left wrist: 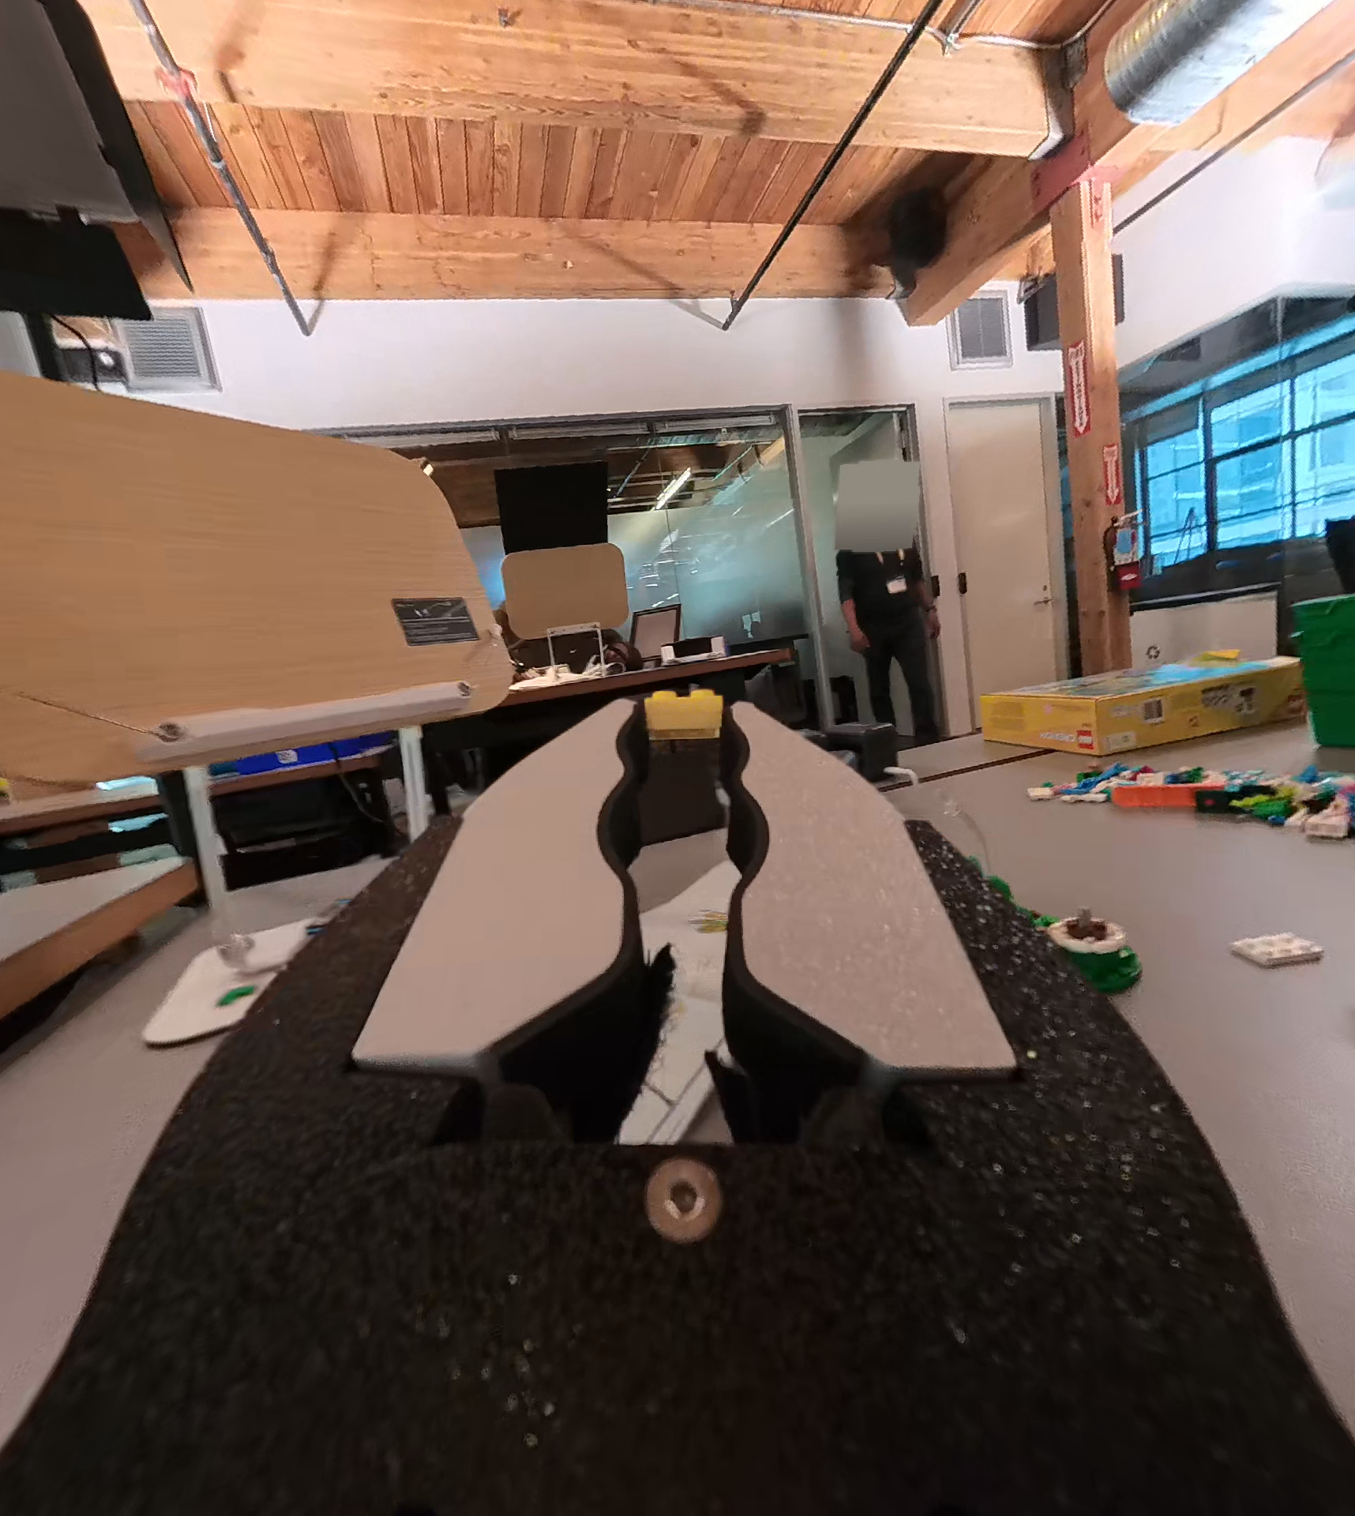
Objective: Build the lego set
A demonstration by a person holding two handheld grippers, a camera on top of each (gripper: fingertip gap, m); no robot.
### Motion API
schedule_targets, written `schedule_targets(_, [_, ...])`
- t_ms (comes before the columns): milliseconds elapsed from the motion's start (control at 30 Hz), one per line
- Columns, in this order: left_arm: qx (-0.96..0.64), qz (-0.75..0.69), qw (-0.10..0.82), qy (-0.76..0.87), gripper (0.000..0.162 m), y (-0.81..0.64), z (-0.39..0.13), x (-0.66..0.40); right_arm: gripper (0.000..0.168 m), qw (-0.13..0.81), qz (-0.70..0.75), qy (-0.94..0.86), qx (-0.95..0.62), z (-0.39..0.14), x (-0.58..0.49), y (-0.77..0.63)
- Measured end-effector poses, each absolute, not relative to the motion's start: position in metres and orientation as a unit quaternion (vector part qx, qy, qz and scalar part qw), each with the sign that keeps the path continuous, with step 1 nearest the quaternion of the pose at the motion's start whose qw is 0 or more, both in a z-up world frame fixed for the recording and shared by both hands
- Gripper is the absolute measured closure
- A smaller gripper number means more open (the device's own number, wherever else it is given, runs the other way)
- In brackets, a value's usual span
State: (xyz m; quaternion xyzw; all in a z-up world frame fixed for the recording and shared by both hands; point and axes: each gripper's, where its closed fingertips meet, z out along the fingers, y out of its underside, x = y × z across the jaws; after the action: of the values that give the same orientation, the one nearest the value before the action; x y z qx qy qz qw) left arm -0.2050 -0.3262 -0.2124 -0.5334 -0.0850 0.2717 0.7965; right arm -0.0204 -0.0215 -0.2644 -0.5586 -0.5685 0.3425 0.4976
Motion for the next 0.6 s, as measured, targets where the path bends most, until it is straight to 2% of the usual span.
schedule_targets(133, [-0.551, 0.256, 0.791, -0.074, 0.146, -0.298, -0.218, -0.193, 0.165, 0.384, 0.275, -0.561, -0.68, -0.285, -0.004, 0.049])
schedule_targets(200, [-0.559, 0.269, 0.782, -0.058, 0.146, -0.286, -0.219, -0.187, 0.166, 0.292, 0.231, -0.579, -0.725, -0.302, -0.005, 0.069])
schedule_targets(333, [-0.562, 0.3, 0.77, -0.046, 0.146, -0.279, -0.22, -0.18, 0.167, 0.156, 0.18, -0.604, -0.76, -0.321, -0.022, 0.086])
schedule_targets(433, [-0.561, 0.304, 0.769, -0.033, 0.146, -0.279, -0.22, -0.176, 0.153, 0.046, 0.163, -0.611, -0.773, -0.333, -0.031, 0.077])
schedule_targets(600, [-0.563, 0.299, 0.77, -0.024, 0.146, -0.283, -0.222, -0.171, 0.151, -0.021, 0.093, -0.612, -0.785, -0.353, -0.029, 0.079])
